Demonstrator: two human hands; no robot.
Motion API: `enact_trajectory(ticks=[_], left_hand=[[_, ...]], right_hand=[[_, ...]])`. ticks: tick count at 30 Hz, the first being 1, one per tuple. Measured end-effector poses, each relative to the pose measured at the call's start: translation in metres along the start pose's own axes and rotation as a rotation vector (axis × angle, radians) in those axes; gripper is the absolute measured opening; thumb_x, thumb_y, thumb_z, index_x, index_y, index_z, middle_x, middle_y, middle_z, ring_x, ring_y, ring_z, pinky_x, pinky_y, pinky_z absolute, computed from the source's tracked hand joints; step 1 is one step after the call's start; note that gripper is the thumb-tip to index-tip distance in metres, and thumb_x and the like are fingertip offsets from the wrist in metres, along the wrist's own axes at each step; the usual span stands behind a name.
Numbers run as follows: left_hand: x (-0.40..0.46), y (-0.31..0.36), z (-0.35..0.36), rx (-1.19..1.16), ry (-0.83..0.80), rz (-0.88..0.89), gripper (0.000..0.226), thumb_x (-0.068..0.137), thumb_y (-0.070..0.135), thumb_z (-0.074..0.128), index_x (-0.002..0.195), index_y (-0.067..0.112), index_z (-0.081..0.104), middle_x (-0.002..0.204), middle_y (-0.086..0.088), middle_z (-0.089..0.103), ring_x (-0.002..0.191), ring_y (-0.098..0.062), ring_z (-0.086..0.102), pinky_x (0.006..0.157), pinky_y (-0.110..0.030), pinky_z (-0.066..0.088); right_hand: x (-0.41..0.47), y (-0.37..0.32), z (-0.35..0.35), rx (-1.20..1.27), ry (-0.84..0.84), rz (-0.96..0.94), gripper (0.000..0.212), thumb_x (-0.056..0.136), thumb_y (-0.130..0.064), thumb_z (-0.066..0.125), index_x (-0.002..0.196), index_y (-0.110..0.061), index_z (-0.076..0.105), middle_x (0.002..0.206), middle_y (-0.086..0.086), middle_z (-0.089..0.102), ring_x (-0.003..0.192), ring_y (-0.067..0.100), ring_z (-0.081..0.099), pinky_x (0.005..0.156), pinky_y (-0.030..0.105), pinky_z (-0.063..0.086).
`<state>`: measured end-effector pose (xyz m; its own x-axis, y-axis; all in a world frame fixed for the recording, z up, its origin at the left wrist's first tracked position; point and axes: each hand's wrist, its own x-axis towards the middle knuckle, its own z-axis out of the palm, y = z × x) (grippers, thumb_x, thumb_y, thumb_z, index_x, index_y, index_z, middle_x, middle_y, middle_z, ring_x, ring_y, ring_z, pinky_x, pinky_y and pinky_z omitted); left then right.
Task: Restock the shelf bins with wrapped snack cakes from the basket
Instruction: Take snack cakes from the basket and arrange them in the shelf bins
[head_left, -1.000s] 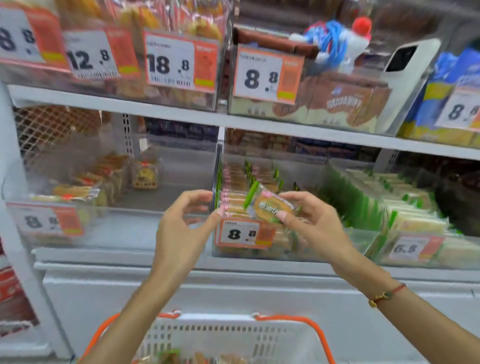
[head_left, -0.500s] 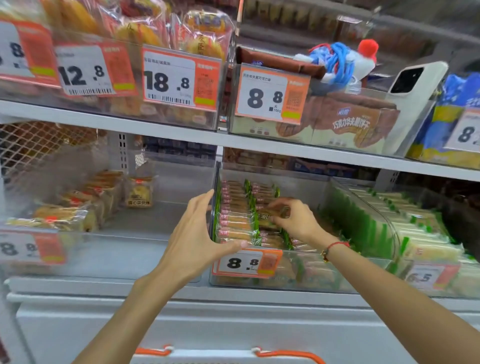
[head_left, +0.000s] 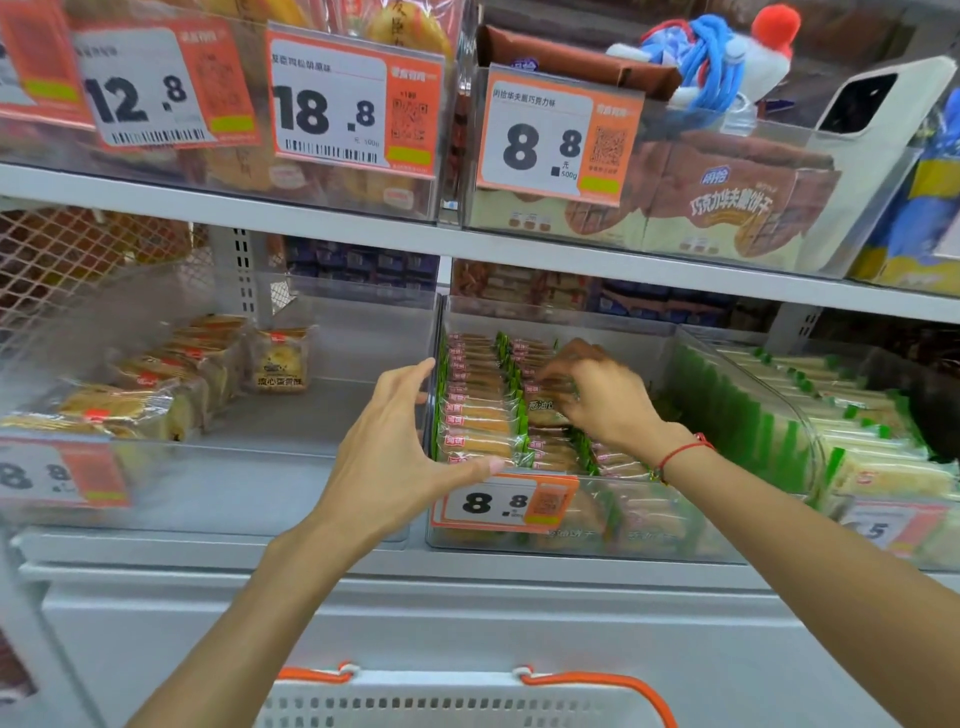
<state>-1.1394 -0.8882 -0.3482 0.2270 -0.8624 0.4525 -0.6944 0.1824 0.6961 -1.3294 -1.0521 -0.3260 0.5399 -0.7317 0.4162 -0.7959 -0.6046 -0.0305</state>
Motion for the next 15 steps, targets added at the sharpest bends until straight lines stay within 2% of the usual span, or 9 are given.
enact_trajectory(ticks=[4, 11, 15], left_hand=[[0.000, 0.000, 0.001, -0.003, 0.014, 0.007, 0.110, 0.058, 0.057, 0.081, 0.148, 0.029, 0.026, 0.143, 0.016, 0.034, 0.113, 0.005, 0.037, 0.100, -0.029, 0.043], [0.000, 0.002, 0.002, 0.026, 0.036, 0.003, 0.109, 0.059, 0.056, 0.081, 0.149, 0.026, 0.027, 0.143, 0.014, 0.034, 0.112, 0.007, 0.034, 0.096, -0.026, 0.041], [0.001, 0.004, 0.001, 0.030, 0.020, -0.005, 0.109, 0.060, 0.057, 0.080, 0.149, 0.025, 0.026, 0.145, 0.012, 0.033, 0.113, 0.004, 0.036, 0.099, -0.030, 0.043]], right_hand=[[0.003, -0.006, 0.004, 0.068, -0.063, 0.008, 0.037, 0.083, -0.008, 0.062, 0.111, -0.033, 0.066, 0.111, -0.004, 0.068, 0.100, 0.021, 0.064, 0.082, 0.041, 0.055], [0.002, -0.006, 0.003, 0.076, -0.180, -0.008, 0.045, 0.084, -0.004, 0.055, 0.120, -0.028, 0.064, 0.124, -0.003, 0.064, 0.110, 0.022, 0.061, 0.091, 0.041, 0.052], [0.001, -0.006, -0.016, 0.113, -0.268, 0.003, 0.053, 0.082, -0.001, 0.058, 0.130, -0.024, 0.058, 0.131, 0.000, 0.059, 0.118, 0.020, 0.056, 0.097, 0.038, 0.049]])
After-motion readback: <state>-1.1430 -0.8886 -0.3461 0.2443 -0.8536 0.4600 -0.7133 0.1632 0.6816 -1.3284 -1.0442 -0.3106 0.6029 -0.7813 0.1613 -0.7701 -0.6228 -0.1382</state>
